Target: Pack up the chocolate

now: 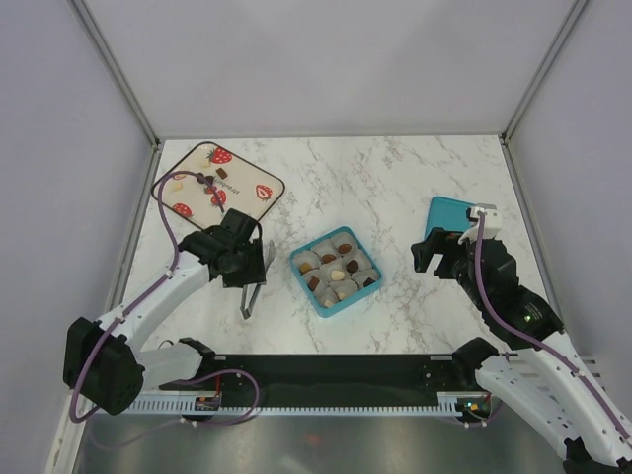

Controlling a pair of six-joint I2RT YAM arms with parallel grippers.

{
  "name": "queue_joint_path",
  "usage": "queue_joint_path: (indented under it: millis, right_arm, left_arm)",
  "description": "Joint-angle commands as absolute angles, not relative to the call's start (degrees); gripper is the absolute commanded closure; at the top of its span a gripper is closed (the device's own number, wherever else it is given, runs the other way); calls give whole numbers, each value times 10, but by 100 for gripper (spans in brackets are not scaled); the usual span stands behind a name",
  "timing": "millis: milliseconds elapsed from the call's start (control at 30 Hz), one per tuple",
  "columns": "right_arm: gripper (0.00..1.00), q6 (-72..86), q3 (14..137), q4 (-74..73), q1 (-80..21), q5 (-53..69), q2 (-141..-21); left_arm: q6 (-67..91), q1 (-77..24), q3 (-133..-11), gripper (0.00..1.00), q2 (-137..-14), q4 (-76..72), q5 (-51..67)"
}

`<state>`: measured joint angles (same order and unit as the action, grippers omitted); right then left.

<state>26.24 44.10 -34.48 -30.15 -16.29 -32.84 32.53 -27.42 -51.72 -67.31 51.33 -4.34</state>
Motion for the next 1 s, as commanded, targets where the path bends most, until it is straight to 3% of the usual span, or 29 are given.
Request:
queue_joint_path:
  millis: [0,467,967]
  right_arm:
    - [5,272,468,-345,-301,-156,-330]
    - [5,282,467,-350,-301,-156,-328]
    - [5,280,465,-351,-301,-163,-328]
  left_arm:
    - [358,-283,-487,40,-666,460,-21]
    - [406,-301,-435,27,-739,384,-49]
    - [417,-308,-432,23,-759,380,-60]
